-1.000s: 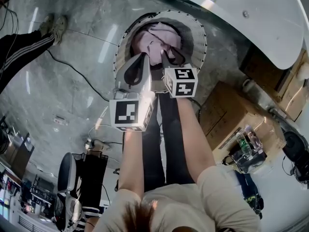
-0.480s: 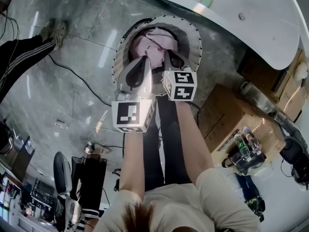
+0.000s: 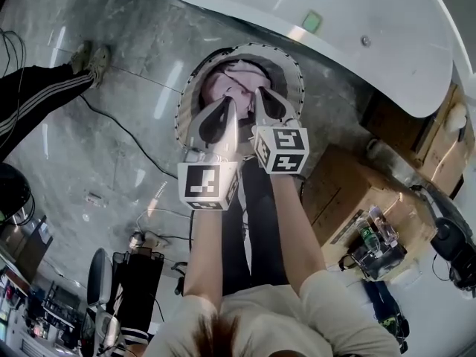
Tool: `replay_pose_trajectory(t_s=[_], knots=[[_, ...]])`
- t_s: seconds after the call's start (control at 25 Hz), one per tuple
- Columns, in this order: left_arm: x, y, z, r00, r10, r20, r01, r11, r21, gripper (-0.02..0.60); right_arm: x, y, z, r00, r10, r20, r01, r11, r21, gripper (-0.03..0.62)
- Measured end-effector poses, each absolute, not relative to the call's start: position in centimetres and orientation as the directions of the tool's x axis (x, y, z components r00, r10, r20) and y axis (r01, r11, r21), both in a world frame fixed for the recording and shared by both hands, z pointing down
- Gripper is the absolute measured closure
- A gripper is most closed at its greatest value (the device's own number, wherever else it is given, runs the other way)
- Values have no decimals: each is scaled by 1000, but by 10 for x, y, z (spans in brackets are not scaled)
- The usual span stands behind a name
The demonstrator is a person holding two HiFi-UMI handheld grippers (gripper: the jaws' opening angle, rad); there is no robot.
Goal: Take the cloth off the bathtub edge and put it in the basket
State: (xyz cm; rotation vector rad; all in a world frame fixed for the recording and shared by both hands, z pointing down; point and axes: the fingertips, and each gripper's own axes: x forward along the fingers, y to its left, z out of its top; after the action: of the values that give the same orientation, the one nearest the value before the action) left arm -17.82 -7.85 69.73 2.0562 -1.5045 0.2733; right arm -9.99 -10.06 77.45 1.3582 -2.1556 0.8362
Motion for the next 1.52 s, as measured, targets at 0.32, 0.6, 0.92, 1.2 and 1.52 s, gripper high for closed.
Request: replay_pose_trajectory(t_s=[0.32,0.6,0.92,1.2,1.52], knots=[[-174,-92,661,346,-823,450,-923,-215,318,580,-94,-114,713,-428,-693,580,-904,340,-261,597],[-165,-104,614,358,-847,394,-917,-238,321,580,-86,-127,651,-436,-735,519,-900,347,-264,597],[-160,-119,546,345,-880,326,-919,-245,309,580,-78,-140,564,-447,-786,426,-893,367,-261,597],[-149,-125,485,349,-899,265,-914,-264,309,580,-70,-149,485,-467,-816,339,-882,408,-234,597],[-138,-116,411,362,-912,194,-905,-294,308,580,-62,-131,412,-497,-824,273,-867,455,-206,597]])
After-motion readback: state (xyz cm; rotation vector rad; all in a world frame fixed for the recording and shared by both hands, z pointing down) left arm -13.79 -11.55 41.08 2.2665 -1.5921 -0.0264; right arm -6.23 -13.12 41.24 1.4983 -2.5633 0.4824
